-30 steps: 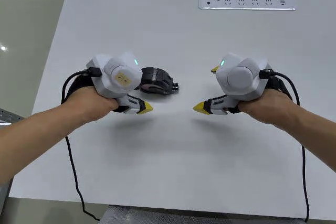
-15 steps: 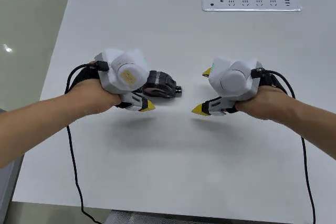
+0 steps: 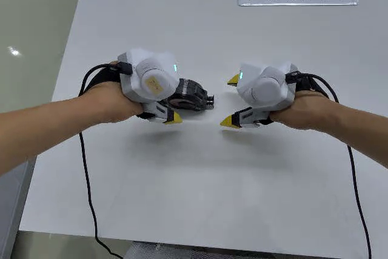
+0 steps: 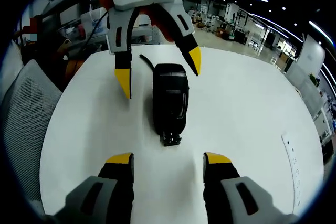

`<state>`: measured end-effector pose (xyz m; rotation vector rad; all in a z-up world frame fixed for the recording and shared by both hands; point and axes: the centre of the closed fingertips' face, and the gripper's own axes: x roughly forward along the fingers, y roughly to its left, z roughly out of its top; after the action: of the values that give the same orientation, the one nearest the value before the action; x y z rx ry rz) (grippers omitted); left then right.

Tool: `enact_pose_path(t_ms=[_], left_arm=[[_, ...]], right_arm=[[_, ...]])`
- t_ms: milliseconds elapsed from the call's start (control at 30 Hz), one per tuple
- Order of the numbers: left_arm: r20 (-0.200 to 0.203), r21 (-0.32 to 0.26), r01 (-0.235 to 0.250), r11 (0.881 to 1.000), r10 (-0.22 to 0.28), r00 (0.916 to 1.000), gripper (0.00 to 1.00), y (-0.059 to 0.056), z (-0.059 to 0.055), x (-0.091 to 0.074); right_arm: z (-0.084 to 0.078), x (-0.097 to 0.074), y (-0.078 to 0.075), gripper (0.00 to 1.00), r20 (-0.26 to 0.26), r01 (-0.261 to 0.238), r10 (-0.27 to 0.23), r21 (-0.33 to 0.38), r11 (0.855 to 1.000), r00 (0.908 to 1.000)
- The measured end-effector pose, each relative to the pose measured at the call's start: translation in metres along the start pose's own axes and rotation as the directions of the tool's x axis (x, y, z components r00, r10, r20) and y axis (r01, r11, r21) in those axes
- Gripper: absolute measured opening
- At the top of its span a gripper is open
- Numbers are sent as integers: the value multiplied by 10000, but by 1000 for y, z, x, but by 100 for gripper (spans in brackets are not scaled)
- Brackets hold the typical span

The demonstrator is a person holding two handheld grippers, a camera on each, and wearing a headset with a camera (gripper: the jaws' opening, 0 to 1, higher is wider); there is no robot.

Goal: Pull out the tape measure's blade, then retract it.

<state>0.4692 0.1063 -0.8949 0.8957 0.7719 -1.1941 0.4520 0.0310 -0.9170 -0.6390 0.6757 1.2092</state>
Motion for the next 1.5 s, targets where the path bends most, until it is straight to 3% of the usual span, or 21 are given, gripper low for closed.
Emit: enact_pose_path(t_ms=[567, 1500], left_arm=[[128, 627, 579, 9964, -588, 9982, 59, -2, 12, 10], [26, 1068, 1019, 9890, -1028, 9947, 46, -1, 15, 18]], right_arm=[[5, 17, 0, 44, 184, -441, 448, -369, 9983, 9988], [9, 29, 2, 25, 476, -817, 841, -501, 9954, 9953]])
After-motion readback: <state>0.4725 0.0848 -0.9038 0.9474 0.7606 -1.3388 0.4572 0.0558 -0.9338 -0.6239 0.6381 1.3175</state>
